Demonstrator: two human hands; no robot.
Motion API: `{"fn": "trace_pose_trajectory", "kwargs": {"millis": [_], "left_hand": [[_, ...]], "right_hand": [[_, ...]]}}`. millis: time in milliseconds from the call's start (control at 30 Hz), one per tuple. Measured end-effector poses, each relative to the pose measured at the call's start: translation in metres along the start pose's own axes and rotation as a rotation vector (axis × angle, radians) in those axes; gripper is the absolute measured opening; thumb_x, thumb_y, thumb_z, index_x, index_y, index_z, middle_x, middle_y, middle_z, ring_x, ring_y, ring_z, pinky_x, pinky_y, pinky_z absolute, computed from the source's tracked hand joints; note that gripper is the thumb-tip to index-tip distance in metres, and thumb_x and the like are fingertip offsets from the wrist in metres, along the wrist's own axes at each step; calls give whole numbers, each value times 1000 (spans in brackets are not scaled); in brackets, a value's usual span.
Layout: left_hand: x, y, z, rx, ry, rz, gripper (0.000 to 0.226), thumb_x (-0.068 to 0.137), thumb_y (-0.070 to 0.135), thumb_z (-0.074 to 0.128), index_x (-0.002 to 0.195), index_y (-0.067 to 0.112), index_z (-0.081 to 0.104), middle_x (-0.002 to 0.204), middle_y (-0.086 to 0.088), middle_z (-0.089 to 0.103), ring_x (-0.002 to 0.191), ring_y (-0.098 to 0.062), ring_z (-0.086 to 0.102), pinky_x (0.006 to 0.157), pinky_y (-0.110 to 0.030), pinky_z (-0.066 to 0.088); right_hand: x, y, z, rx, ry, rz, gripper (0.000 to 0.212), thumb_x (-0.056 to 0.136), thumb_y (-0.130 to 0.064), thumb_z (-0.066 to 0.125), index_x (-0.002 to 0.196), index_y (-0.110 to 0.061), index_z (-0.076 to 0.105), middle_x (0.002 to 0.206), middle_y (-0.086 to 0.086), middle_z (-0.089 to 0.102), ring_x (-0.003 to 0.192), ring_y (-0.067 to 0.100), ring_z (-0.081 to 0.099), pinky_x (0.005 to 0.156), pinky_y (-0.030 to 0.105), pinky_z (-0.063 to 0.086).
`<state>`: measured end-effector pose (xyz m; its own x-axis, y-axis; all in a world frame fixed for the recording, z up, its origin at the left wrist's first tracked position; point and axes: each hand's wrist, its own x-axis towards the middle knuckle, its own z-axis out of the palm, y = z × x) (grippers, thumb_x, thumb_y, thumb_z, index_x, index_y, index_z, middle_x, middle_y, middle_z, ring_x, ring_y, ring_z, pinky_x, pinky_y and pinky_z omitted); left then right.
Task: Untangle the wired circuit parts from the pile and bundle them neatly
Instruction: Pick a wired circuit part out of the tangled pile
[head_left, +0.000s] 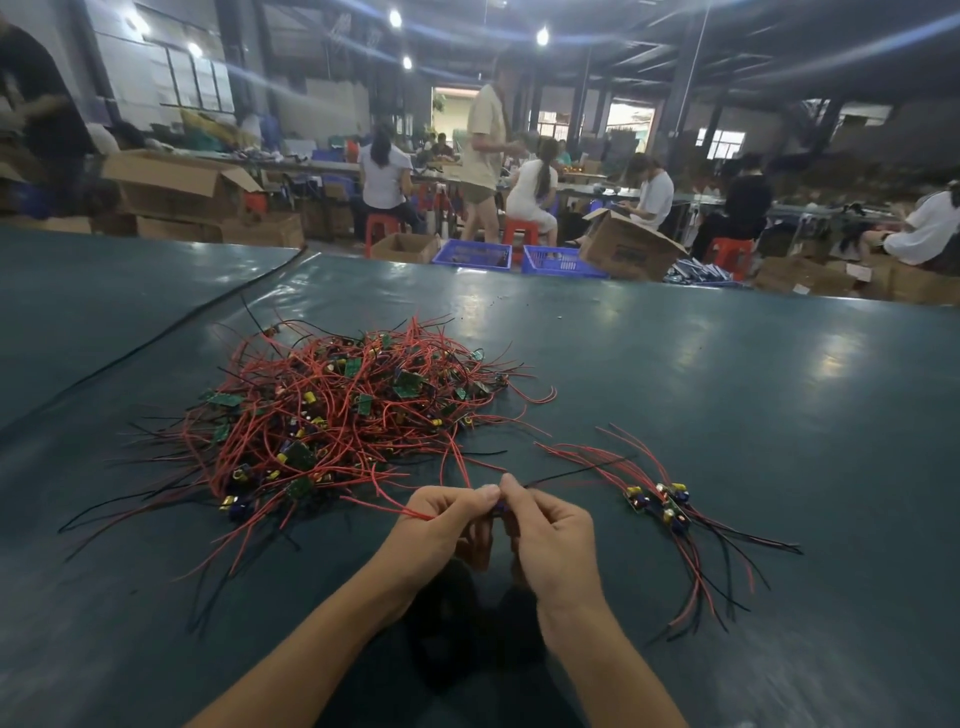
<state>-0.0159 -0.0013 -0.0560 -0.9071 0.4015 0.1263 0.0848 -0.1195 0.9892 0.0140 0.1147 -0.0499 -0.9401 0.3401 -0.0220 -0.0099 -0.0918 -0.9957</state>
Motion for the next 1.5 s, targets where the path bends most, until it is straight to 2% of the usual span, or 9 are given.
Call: {"fn": "trace_pose_trajectory", "kwargs": {"millis": [167, 367, 567, 700, 867, 1000, 1100, 1233, 1500], "left_hand": [[2, 3, -2, 30, -23, 6, 44, 86, 37, 61, 46, 18, 57, 45, -4, 54, 40, -13, 50, 50, -19, 43], [-2, 2, 1, 46, -32, 5, 45, 81, 47, 62, 51, 13, 58, 47, -4, 54, 44, -12, 51, 53, -18, 43], [-2, 6, -1, -81, -31, -39, 46, 86, 40, 58, 49, 13, 62, 42, -3, 49, 41, -15, 44, 48, -22, 37], [-4, 6, -6, -40, -81, -46, 47, 82, 51, 57, 60, 9, 63, 49, -4, 48, 41, -13, 42, 43, -20, 35], [-1, 7, -2, 23, 30, -138, 64, 84, 63, 44, 62, 5, 60, 59, -14, 55, 43, -16, 47, 45, -20, 39], [2, 7, -3, -64, 148, -139, 58, 94, 50, 35, 63, 9, 61, 59, -8, 62, 45, -16, 53, 46, -21, 43], [4, 6, -6, -106, 198, -123, 55, 100, 42, 33, 73, 3, 61, 58, -5, 64, 46, -14, 55, 44, -20, 44], [5, 6, -9, -169, 166, -135, 61, 84, 59, 37, 70, 9, 69, 58, -8, 60, 48, -15, 53, 46, -20, 43], [7, 4, -14, -205, 198, -102, 64, 80, 66, 34, 70, 16, 72, 61, -9, 61, 50, -16, 53, 47, -22, 44]], "right_hand": [[21, -12, -31, 252, 236, 56, 38, 96, -21, 61, 63, -21, 79, 52, -9, 47, 34, 2, 24, 34, 14, 20], [22, -11, -35, 271, 272, 3, 37, 96, -25, 62, 63, -17, 76, 54, -7, 45, 35, 3, 28, 32, 16, 22], [2, -4, -16, 70, -144, -57, 51, 77, -67, 62, 60, -23, 43, 48, -9, 36, 42, 7, 30, 43, 21, 29], [-9, 6, -3, -80, -458, -182, 63, 93, -60, 46, 56, -14, 68, 57, 0, 65, 55, 9, 62, 61, 15, 47], [-2, 10, -4, -70, -214, -83, 69, 99, -48, 42, 58, 4, 58, 56, 20, 54, 59, 22, 47, 65, 30, 38], [9, 6, -15, 101, 25, 153, 65, 100, -34, 44, 37, -20, 41, 41, -5, 32, 36, 12, 26, 40, 19, 22], [17, 1, -26, 242, 136, 229, 55, 98, -27, 41, 44, -20, 38, 42, -6, 27, 33, 11, 20, 37, 18, 18], [23, -2, -36, 315, 246, 261, 48, 96, -23, 41, 48, -18, 35, 41, -6, 24, 33, 10, 17, 36, 17, 16], [32, -13, -65, 728, 254, 408, 56, 100, -59, 28, 71, -17, 51, 41, -8, 28, 28, 7, 18, 34, 8, 16]]}}
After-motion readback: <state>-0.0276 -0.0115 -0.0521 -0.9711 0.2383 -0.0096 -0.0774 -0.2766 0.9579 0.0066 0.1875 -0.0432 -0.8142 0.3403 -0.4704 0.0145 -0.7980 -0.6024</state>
